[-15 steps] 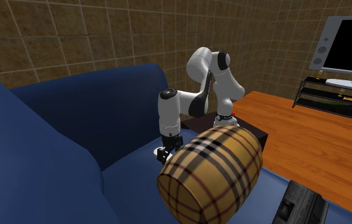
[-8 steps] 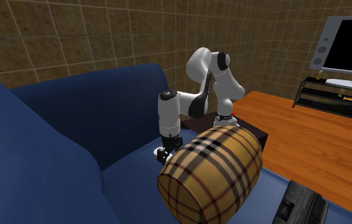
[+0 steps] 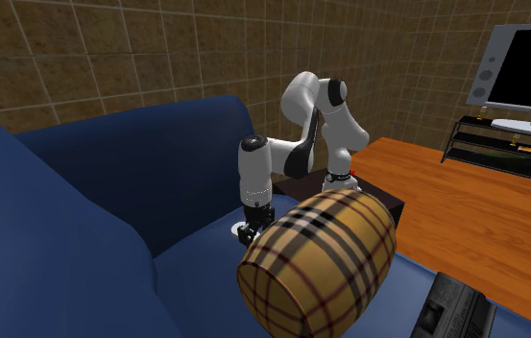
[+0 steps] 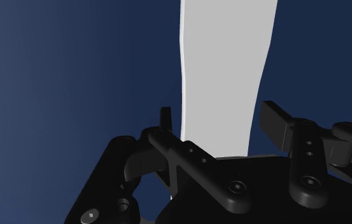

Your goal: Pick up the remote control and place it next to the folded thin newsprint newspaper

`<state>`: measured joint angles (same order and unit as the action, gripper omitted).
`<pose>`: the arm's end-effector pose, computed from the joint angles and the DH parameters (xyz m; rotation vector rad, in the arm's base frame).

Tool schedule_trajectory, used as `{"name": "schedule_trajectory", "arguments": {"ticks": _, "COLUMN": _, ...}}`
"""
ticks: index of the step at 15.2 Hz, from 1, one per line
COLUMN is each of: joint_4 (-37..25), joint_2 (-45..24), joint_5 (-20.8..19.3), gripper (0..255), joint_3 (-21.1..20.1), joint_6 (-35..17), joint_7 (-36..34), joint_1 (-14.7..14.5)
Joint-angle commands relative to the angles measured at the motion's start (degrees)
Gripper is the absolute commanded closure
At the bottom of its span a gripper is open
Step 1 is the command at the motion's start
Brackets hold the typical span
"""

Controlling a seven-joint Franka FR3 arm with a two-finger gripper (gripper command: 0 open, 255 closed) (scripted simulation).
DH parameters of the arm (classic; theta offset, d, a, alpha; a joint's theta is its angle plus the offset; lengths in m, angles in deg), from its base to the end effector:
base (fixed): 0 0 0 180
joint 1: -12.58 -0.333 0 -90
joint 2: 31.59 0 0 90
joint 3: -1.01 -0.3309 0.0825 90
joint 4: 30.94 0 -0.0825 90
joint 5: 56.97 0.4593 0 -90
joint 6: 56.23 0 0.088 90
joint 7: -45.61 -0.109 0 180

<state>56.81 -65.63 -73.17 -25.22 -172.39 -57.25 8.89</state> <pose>0.6951 0.3256 0.3085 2.5620 -1.7672 -0.0199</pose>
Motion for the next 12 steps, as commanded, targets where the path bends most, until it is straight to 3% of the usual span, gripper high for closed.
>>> {"name": "schedule_trajectory", "arguments": {"ticks": 1, "joint_4": 0.0, "joint_2": 0.0, "joint_5": 0.0, "gripper": 255, "joint_3": 0.0, "joint_6": 0.0, "joint_7": 0.0, "joint_1": 0.0}}
{"name": "schedule_trajectory", "arguments": {"ticks": 12, "joint_4": -3.7, "joint_2": 2.7, "joint_5": 1.4, "gripper": 255, "joint_3": -0.9, "joint_6": 6.1, "joint_7": 1.0, "joint_1": 0.2}}
